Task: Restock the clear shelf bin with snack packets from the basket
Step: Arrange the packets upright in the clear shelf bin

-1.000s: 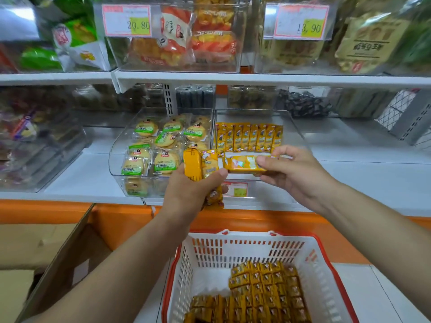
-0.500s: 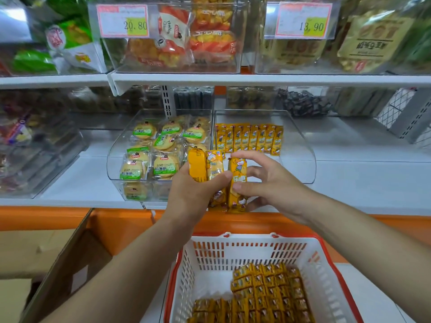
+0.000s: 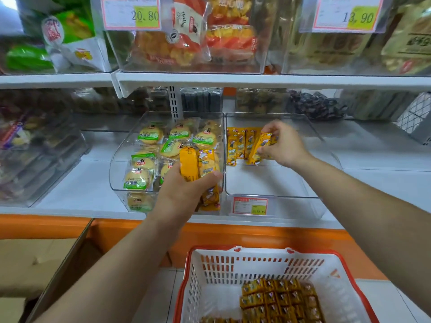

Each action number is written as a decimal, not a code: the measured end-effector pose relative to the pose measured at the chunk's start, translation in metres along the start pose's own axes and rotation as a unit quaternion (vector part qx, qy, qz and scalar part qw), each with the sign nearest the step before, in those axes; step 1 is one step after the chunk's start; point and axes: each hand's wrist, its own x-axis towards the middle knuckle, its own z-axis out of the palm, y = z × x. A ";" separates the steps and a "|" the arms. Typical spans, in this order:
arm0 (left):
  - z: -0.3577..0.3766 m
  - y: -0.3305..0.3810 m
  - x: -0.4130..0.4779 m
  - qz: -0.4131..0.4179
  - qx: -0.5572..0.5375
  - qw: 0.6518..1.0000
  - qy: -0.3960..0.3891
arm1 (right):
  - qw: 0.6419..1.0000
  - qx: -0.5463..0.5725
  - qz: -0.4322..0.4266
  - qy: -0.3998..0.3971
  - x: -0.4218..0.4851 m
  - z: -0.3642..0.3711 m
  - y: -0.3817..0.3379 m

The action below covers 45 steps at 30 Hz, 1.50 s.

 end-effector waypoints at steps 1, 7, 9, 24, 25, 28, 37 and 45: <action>0.000 -0.002 0.002 0.008 0.000 1.000 0.002 | 0.999 -0.034 0.002 -0.002 0.011 0.007 0.003; 0.002 -0.010 0.009 0.037 0.028 0.999 0.007 | 0.985 -0.166 0.005 -0.042 0.049 0.044 0.005; 0.002 -0.011 0.010 0.040 0.033 0.999 0.006 | 0.980 -0.190 -0.001 -0.055 0.054 0.052 0.005; 0.005 -0.014 0.013 -0.048 -0.019 0.999 -0.012 | 0.993 -0.094 -0.034 -0.061 0.004 0.021 -0.015; 0.005 -0.013 0.012 -0.055 -0.025 0.998 -0.018 | 0.995 -0.059 -0.044 -0.067 -0.012 0.010 -0.021; 0.007 -0.012 0.007 -0.062 -0.038 0.996 -0.059 | 0.992 0.060 -0.037 -0.108 -0.066 -0.022 -0.037; 0.032 -0.010 -0.022 -0.067 -0.024 0.976 -0.206 | 0.955 0.237 0.032 -0.173 -0.148 -0.045 -0.055; 0.034 -0.002 -0.036 -0.040 0.012 0.965 -0.259 | 0.946 0.240 0.050 -0.212 -0.150 -0.056 -0.056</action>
